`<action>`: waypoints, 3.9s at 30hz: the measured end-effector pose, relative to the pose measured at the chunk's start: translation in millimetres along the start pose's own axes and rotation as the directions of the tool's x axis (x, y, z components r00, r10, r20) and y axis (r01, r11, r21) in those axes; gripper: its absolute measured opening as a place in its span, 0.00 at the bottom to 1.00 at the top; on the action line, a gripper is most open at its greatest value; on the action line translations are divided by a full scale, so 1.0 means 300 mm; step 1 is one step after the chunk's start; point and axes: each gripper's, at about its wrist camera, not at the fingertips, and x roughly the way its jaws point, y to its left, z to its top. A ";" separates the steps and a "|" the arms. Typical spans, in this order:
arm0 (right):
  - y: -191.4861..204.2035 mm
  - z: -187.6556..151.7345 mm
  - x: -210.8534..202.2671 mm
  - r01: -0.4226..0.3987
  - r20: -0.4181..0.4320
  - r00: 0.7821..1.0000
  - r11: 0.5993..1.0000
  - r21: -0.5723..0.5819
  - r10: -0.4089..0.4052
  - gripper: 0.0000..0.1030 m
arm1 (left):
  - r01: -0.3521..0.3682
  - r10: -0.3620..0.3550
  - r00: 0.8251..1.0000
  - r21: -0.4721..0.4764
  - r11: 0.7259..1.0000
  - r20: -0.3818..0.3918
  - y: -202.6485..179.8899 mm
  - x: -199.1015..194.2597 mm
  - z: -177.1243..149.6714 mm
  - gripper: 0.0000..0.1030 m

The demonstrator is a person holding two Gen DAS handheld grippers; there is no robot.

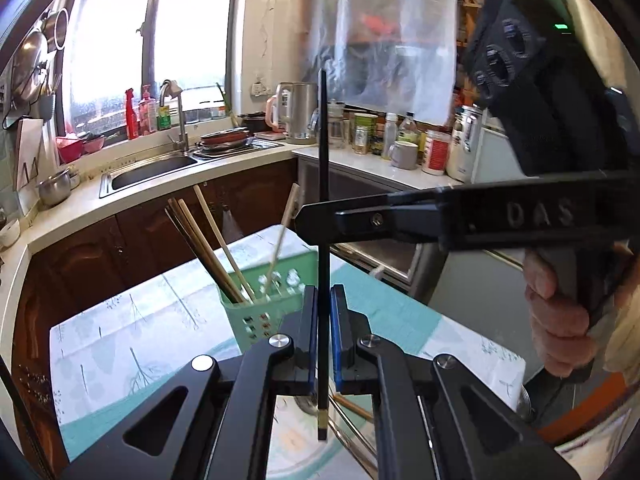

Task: Organize utensils
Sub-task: 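Lift the black chopstick with the left tool and drop it into the green holder, then bring both tools to the brown and red-banded chopsticks on the cloth, then grasp the plain brown chopstick upright with the right tool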

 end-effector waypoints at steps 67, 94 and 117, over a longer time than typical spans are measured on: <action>0.296 -0.853 0.441 -0.267 -0.575 0.816 0.917 -0.296 0.052 0.23 | -0.419 0.017 0.871 -0.726 0.545 -0.491 0.211 -0.342 -0.932 0.44; 0.540 -0.967 0.685 -0.383 -0.689 0.714 0.755 -0.533 -0.124 0.15 | -0.363 -0.019 0.915 -0.844 0.396 -0.403 0.286 -0.369 -1.007 0.36; 0.527 -0.826 0.643 -0.368 -0.651 0.759 0.811 -0.456 -0.022 0.06 | -0.375 0.027 0.916 -0.830 0.414 -0.400 0.270 -0.430 -0.990 0.36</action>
